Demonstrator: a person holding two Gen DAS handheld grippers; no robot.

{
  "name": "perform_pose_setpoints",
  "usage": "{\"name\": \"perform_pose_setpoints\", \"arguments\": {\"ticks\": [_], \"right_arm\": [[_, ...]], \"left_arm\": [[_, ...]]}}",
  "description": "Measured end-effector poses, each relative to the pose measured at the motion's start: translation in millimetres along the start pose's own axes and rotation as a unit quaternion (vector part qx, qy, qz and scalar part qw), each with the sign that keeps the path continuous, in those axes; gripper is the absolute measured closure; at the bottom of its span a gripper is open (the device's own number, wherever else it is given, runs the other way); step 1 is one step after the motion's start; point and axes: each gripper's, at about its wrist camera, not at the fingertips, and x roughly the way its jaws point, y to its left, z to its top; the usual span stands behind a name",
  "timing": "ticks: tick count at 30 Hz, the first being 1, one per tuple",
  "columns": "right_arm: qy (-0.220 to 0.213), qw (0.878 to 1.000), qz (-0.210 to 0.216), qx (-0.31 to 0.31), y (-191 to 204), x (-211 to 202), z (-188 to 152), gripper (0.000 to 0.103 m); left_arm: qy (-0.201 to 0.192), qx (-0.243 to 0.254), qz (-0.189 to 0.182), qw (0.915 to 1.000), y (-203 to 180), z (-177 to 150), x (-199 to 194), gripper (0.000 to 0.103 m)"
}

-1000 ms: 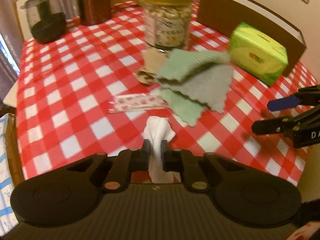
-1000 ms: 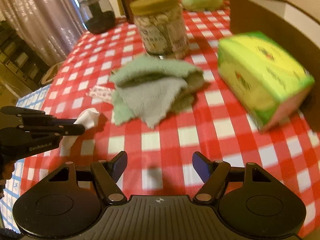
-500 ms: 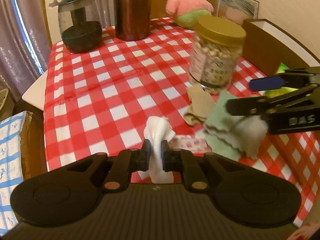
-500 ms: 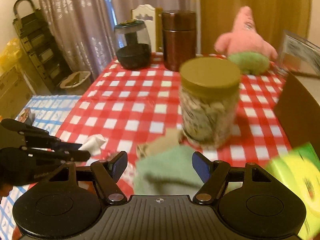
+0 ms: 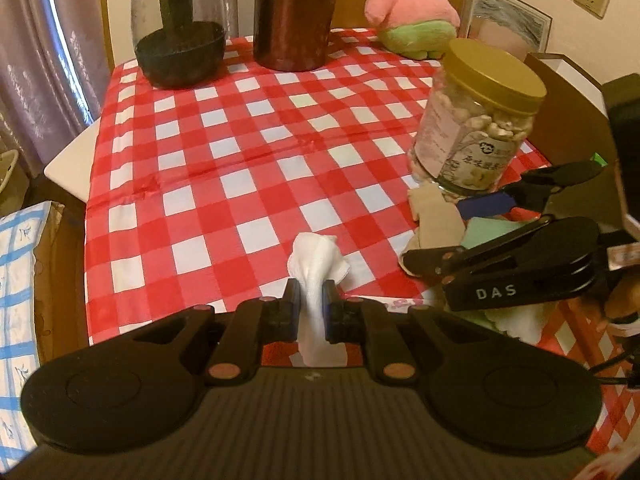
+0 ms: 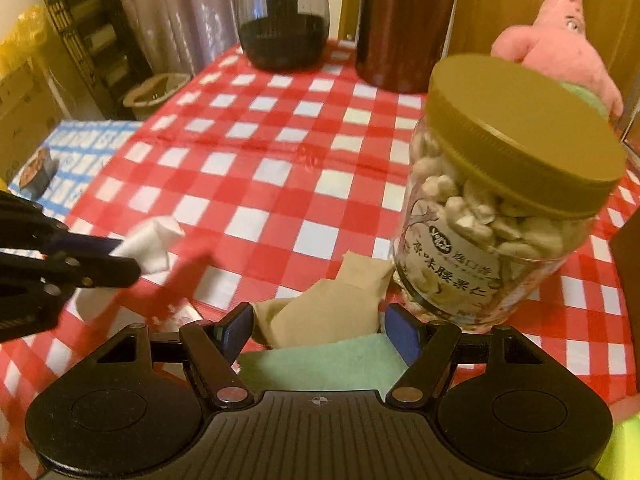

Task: Organize soft objects
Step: 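Lift the white cloth with the left tool while the right tool grasps the beige cloth, then carry the white cloth with the left tool and beige cloth with the right tool toward the box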

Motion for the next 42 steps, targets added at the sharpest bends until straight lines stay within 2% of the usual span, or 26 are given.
{"name": "perform_pose_setpoints", "arguments": {"ticks": [4, 6, 10, 12, 15, 25, 33, 42], "right_arm": [[0.011, 1.000, -0.002, -0.006, 0, 10, 0, 0.031], [0.006, 1.000, -0.003, -0.011, 1, 11, -1, 0.045], [-0.002, 1.000, 0.007, -0.006, -1, 11, 1, 0.063], [-0.006, 1.000, 0.004, -0.010, 0, 11, 1, 0.077], [-0.015, 1.000, 0.004, -0.021, 4, 8, 2, 0.084], [-0.071, 0.997, 0.021, -0.012, 14, -17, 10, 0.086], [-0.113, 0.992, 0.060, 0.013, 21, -49, 15, 0.086], [-0.117, 0.988, 0.089, 0.041, 22, -97, -13, 0.086]], "left_arm": [[0.003, -0.002, -0.002, 1.0000, 2, 1, 3, 0.093], [0.004, -0.003, -0.003, 1.0000, 4, 1, 4, 0.092], [0.005, -0.005, -0.003, 1.0000, 5, 1, 5, 0.093], [0.005, -0.006, -0.003, 1.0000, 5, 2, 5, 0.093], [0.005, -0.007, -0.002, 1.0000, 6, 1, 5, 0.092], [-0.006, -0.013, 0.004, 0.9999, 8, 0, -7, 0.092], [-0.023, -0.012, 0.005, 0.9996, 5, -3, -27, 0.092], [-0.035, 0.004, -0.014, 0.9993, -11, -13, -57, 0.092]]}}
